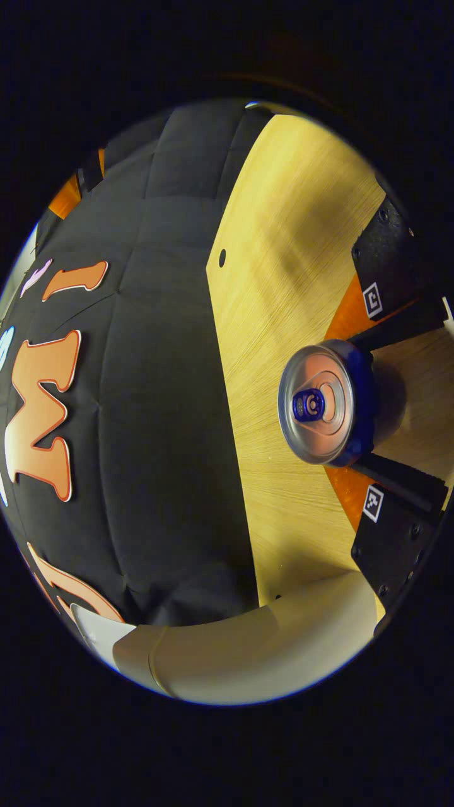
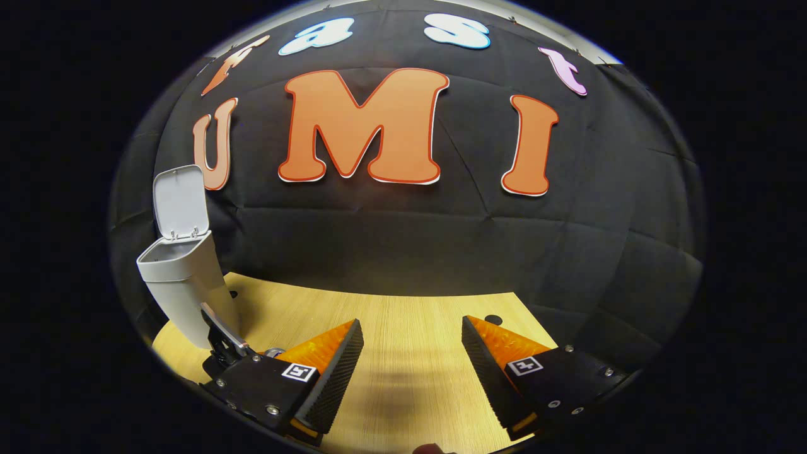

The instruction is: Press the lid of the desktop garbage bin to open it, pick up the crumpled paper on the desktop and throw it into the bin, then pick up the pop can on the desktop and drop it into the bin, and finally close the garbage bin lid.

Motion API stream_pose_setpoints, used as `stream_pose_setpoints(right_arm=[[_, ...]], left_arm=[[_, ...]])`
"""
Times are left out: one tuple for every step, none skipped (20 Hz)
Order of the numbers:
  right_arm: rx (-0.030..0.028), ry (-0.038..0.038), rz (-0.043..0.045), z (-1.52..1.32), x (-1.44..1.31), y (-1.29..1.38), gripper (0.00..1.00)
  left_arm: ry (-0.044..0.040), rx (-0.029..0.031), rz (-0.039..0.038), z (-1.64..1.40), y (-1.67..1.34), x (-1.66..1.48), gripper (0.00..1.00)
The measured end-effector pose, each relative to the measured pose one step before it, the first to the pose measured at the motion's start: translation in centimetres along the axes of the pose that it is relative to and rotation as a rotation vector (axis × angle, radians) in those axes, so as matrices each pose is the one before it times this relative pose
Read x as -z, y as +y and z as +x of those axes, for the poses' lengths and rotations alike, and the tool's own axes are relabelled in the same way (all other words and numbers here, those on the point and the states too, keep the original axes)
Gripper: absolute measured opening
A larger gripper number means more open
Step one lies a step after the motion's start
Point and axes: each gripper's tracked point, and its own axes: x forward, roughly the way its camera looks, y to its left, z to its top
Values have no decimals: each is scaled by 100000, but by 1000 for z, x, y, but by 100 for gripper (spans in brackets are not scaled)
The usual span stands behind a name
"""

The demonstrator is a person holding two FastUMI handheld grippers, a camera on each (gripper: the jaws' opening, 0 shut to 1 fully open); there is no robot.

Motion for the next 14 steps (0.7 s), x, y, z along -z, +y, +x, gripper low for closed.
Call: stream_pose_setpoints(right_arm=[[99, -52, 15, -39, -74, -42, 94], [-469, -107, 248, 15, -84, -14, 94], [-26, -257, -61, -31, -100, -81, 94], [-343, -798, -39, -63, -142, 0, 94], [-284, -488, -39, -47, -131, -81, 94], [-394, -376, 463, -23, -143, -48, 94], [-603, 87, 510, 78, -53, -31, 94], [-726, -144, 885, -58, 61, -5, 94], [-758, -291, 1088, 44, -59, 63, 94], [-805, -81, 1345, 98, 30, 84, 94], [-1044, -107, 1573, 2, 32, 275, 94], [-1013, -197, 1340, 32, 1, 355, 94], [-976, -737, 968, -80, -64, 359, 94], [-1102, -458, 528, 26, -43, 310, 94]], left_arm=[[-1745, -417, -247, -283, 56, -798, 80], [-1423, 205, -242, -501, -73, -1075, 80], [-1686, -521, 259, -689, 183, -1436, 80], [-1769, -162, -192, -862, 190, -1579, 80], [-2249, -785, -545, -1003, 372, -1958, 80], [-2320, -1008, -1095, -1294, 522, -2299, 80], [-3232, -1718, -774, -1114, 782, -2714, 79], [-1650, -3222, 158, -1389, 1190, -2150, 79], [-3136, -2205, -1889, -1090, 1185, -2447, 79], [-1419, -3243, -2095, -1062, 1466, -2244, 79], [-1005, -3289, -932, -887, 1630, -2056, 79], [-1797, -3978, 961, -898, 2126, -1895, 79], [-2166, -4757, 2381, -473, 2252, -1698, 79], [-2593, -4759, 2287, -218, 2309, -1737, 78]])
